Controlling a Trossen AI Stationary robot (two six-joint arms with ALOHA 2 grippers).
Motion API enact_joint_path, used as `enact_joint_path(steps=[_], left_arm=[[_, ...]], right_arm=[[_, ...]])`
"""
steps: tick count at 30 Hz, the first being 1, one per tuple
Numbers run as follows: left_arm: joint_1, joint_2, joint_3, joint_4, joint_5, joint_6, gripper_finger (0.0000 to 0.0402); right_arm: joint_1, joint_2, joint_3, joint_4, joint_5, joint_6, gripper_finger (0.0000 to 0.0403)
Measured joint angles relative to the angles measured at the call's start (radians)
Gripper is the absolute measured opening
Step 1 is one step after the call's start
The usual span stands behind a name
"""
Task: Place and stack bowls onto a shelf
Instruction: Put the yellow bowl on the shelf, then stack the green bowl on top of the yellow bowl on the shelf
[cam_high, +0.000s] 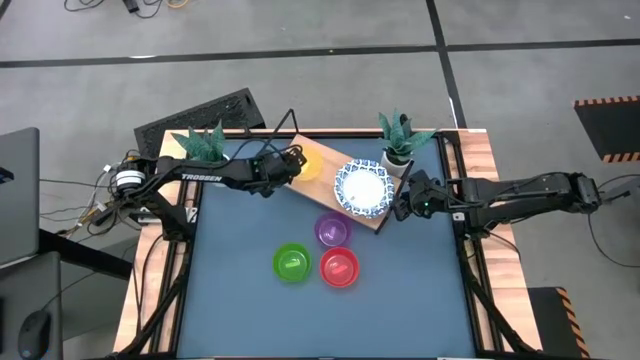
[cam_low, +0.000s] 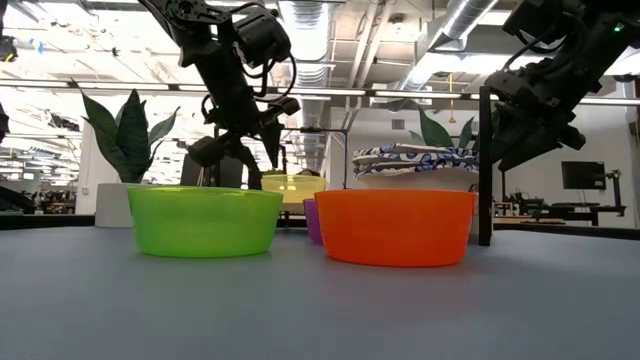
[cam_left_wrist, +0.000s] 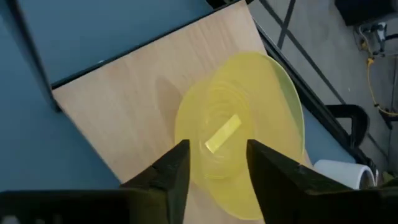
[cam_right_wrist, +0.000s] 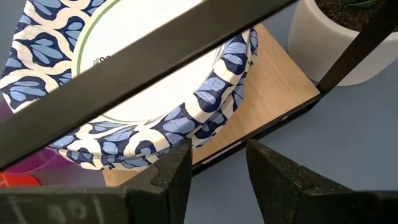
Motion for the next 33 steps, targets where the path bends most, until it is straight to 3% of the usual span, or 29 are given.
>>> enact_joint_path(steps=[3,7,16,22,33], left_arm=[[0.000,0.000,0.000,0.017,0.032,0.012,0.0160],[0.000,-0.003,0.000,0.016,0.159,0.080,0.0177],[-0.035,-0.011,0.000,0.016,0.528,0.524,0.0185],[-0.080,-0.011,0.000,0.068,0.710,0.845,0.0185],[-0.190,-0.011,0.000,-0.017,0.867,1.142,0.0185]], right_arm=[[0.000,0.000,0.000,0.000,0.000,-0.004,0.0178],[0.000,0.000,0.000,0.000,-0.001,-0.007,0.0178],[0.000,0.000,0.000,0.000,-0.002,-0.009,0.0178],[0.000,0.000,0.000,0.000,-0.002,-0.009,0.0178],[0.000,0.000,0.000,-0.001,-0.003,-0.009,0.0178]])
